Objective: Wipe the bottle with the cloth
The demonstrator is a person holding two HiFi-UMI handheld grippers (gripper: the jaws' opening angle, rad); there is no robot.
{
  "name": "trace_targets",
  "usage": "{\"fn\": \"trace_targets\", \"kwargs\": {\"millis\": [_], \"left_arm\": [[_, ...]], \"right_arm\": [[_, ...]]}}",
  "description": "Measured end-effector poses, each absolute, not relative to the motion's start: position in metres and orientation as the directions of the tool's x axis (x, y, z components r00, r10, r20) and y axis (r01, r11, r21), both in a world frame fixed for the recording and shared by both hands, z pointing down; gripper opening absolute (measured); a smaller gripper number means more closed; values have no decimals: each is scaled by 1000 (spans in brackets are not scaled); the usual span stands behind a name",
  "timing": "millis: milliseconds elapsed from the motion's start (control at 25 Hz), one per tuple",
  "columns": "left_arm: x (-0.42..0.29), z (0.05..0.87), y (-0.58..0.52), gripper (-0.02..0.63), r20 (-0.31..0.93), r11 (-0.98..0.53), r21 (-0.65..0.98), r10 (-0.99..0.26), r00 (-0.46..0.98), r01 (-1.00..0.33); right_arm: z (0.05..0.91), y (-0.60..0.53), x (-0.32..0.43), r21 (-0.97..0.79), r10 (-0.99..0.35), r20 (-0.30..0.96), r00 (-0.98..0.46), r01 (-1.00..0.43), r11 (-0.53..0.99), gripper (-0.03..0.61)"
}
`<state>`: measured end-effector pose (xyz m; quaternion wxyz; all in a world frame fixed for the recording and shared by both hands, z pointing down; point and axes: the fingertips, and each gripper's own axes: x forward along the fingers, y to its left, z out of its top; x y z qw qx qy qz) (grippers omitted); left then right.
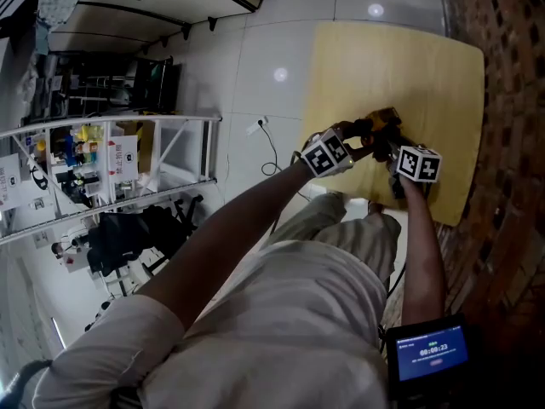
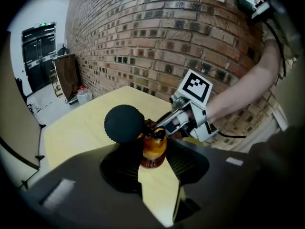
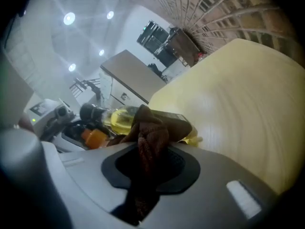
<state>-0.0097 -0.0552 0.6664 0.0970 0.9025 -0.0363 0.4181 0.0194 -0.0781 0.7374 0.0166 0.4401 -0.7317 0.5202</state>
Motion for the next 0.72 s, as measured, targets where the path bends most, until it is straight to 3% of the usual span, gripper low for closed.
{"fn": "trace_targets", "kwargs": {"millis": [200, 320, 360, 520, 720], "left_arm": [[-8, 666, -55, 170, 768, -990, 120, 45, 639, -75], [-12, 674, -53, 176, 815, -998, 53, 27, 579, -27], [-13, 676, -52, 208, 823, -998, 48, 20, 568, -33], [-15, 670, -54, 281, 810, -973, 70, -73, 582, -219], [-21, 667, -54, 333, 829, -844, 111, -212, 517, -524]], "right_arm": [[790, -65, 21, -530, -360, 754, -550, -832, 162, 80], [784, -61, 28, -522, -376, 758, -534, -841, 142, 81], [779, -60, 33, -548, -416, 736, -534, -831, 97, 81], [762, -42, 51, -650, -564, 649, -510, -757, -64, 81], [747, -22, 44, -691, -632, 579, -514, -722, -45, 82]]}}
